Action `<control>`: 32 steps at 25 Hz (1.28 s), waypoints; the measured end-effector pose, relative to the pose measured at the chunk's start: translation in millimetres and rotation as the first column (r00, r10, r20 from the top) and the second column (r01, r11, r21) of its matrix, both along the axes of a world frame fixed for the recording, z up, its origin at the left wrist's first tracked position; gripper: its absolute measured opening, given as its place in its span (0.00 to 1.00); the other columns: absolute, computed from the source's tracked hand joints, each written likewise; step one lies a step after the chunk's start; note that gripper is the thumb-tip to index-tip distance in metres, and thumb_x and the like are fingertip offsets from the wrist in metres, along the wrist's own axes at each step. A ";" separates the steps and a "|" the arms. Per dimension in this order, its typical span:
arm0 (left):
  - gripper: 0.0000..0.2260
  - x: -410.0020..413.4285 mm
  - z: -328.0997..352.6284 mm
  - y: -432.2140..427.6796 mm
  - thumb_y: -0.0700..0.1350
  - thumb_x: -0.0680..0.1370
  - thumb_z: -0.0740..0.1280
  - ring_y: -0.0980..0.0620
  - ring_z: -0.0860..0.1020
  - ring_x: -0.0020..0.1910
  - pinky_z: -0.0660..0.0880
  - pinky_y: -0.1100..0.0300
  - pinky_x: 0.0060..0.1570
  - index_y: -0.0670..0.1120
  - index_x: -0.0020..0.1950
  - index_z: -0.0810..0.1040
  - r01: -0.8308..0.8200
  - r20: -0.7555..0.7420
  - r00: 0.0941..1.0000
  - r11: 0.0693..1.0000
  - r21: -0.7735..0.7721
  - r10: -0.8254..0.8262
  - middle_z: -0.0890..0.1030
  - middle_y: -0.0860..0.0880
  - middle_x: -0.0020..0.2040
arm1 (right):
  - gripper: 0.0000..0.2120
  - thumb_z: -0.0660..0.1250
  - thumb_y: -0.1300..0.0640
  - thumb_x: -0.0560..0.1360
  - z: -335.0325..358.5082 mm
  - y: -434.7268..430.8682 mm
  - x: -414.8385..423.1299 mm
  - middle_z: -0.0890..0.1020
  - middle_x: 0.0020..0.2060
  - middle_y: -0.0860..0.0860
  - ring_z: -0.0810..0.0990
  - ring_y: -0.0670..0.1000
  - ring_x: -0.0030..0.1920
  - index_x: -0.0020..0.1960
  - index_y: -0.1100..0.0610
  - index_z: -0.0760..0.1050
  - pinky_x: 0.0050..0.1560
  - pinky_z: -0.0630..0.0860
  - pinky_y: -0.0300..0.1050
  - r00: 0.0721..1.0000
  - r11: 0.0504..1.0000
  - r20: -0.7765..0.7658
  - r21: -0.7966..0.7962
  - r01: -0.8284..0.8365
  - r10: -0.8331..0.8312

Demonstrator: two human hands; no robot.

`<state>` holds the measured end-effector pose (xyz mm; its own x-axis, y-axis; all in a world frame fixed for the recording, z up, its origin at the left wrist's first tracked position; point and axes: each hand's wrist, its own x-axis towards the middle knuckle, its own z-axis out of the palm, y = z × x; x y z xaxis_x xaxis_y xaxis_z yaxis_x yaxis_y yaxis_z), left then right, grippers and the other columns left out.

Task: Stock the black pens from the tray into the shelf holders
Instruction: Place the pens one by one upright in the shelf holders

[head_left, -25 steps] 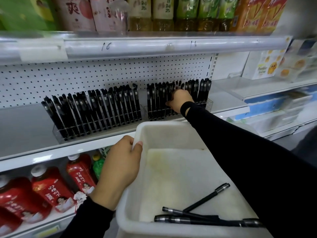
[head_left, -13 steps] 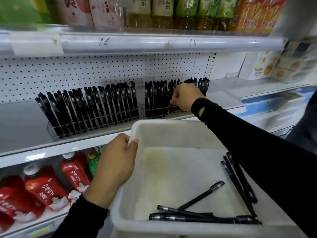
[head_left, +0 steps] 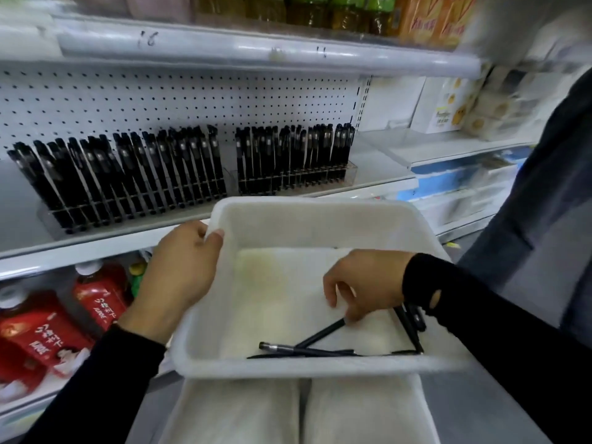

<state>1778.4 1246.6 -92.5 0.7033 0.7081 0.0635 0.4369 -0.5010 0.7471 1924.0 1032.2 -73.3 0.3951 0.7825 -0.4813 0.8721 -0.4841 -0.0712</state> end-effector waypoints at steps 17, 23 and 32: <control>0.11 -2.9 0.2 0.3 0.53 0.82 0.60 0.49 0.78 0.42 0.77 0.51 0.46 0.49 0.47 0.76 0.009 0.026 1.000 1.000 0.015 -0.009 0.81 0.50 0.42 | 0.06 0.69 0.62 0.78 25.6 19.6 15.1 0.87 0.40 0.56 0.81 0.51 0.35 0.46 0.57 0.72 0.30 0.74 0.41 0.788 0.708 -0.612 0.526 0.472 -0.070; 0.11 -0.7 0.8 -1.9 0.53 0.82 0.59 0.50 0.78 0.42 0.76 0.51 0.45 0.48 0.47 0.75 0.004 0.005 1.000 1.000 0.004 -0.004 0.81 0.51 0.42 | 0.12 0.70 0.66 0.77 48.4 86.7 80.4 0.85 0.40 0.59 0.85 0.53 0.38 0.48 0.56 0.67 0.40 0.84 0.48 0.716 0.268 -0.684 0.670 0.693 -0.143; 0.11 -2.0 1.5 -0.1 0.54 0.82 0.59 0.50 0.79 0.42 0.78 0.48 0.47 0.50 0.47 0.76 0.000 0.017 1.000 1.000 -0.027 0.001 0.82 0.51 0.42 | 0.10 0.70 0.62 0.77 22.4 168.7 151.1 0.82 0.47 0.53 0.83 0.55 0.48 0.58 0.58 0.76 0.53 0.82 0.55 0.816 0.149 -0.373 0.866 0.477 -0.441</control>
